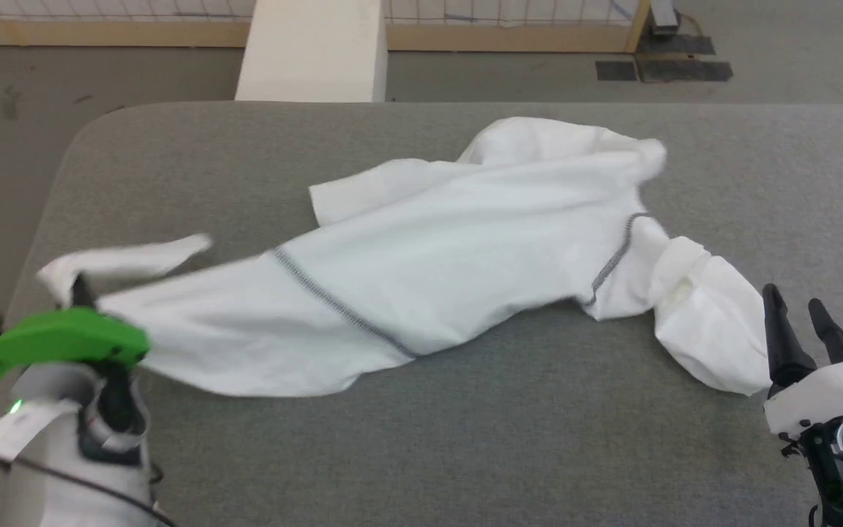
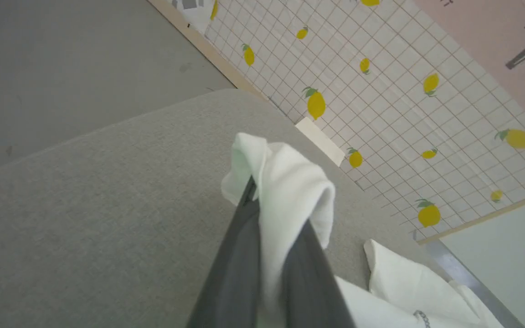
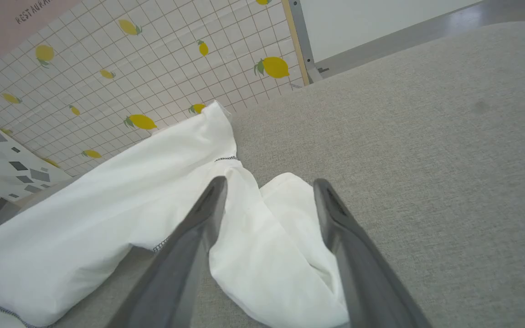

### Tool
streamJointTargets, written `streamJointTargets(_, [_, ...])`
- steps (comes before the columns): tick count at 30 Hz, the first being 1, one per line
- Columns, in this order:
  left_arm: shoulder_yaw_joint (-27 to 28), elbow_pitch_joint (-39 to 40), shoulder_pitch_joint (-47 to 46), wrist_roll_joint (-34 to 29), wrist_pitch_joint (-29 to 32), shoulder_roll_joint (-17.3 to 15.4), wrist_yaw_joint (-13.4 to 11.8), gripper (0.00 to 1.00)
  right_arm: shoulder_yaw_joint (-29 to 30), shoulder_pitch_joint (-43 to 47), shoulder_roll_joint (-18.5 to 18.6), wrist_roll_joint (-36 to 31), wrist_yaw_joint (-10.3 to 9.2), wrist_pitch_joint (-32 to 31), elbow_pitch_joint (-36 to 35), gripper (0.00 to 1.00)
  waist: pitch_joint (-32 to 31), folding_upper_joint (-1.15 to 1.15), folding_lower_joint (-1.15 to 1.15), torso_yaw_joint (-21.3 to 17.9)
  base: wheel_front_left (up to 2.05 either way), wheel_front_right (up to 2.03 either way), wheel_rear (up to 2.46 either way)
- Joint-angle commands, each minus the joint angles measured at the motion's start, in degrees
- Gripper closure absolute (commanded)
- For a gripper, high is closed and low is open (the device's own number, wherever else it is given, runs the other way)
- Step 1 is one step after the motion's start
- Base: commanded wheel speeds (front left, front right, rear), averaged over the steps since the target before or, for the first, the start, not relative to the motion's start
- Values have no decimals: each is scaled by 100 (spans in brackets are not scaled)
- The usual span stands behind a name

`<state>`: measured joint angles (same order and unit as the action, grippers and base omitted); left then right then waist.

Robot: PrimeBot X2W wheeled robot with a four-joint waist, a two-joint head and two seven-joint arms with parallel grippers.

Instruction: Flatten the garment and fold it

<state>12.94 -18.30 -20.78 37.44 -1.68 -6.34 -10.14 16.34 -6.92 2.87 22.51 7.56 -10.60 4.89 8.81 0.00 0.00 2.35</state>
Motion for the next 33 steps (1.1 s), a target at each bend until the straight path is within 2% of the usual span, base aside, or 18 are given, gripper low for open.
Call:
streamJointTargets(1, [161,59,244,69,-23,-81,-101,100,-16,68,1,-24,-8,-12,-17,0,-128,0,0,174,0,0,0])
streamJointTargets(2, [249,94,385,127,16,-72,-163,92,-19,73,1,-26,-8,-21,-22,0,-140,0,0,211,0,0,0])
streamJointTargets(3, [282,125,493,134,40,-70,-204,51,-26,75,1,-27,-8,-27,-24,0,-147,0,0,230,0,0,0])
streamJointTargets(4, [291,168,614,156,101,-49,-235,0,-39,77,1,-29,-8,-35,-27,0,-153,0,0,249,0,0,0])
streamJointTargets(8, [240,465,872,166,108,3,-193,0,-149,82,1,-23,-8,-71,-9,0,-164,0,0,255,0,0,0])
streamJointTargets(11, [-35,949,992,-138,-249,-51,81,0,-248,118,1,-30,-8,-105,-4,0,-177,0,0,206,0,0,0])
streamJointTargets(13, [-417,1292,1126,-538,-517,-118,306,0,-330,173,1,-74,-8,-191,-12,0,-187,0,0,160,0,0,0])
streamJointTargets(14, [-607,1433,1212,-799,-648,-157,337,0,-391,217,1,-181,-8,-283,-25,0,-183,0,0,139,0,0,0])
streamJointTargets(16, [-861,1576,1362,-1155,-814,-142,278,0,-527,300,1,-328,-8,-506,-67,0,-168,0,0,110,0,0,0])
streamJointTargets(20, [-477,1296,1791,-826,-489,123,-402,0,-1034,415,1,-453,-8,-1095,-185,0,-150,0,0,3,0,0,0])
streamJointTargets(22, [-332,1268,1953,-708,-371,144,-547,0,-1228,403,1,-459,-8,-1311,-269,0,-121,0,0,-32,0,0,0])
streamJointTargets(27, [-311,1487,2236,-687,-346,111,-534,0,-1399,122,1,-624,-8,-1699,-288,0,-12,0,0,35,0,0,0])
streamJointTargets(33, [-607,1969,2262,-1252,-986,-160,-272,0,-1211,-766,1,-1378,-8,-2217,287,0,107,0,0,282,0,0,0])
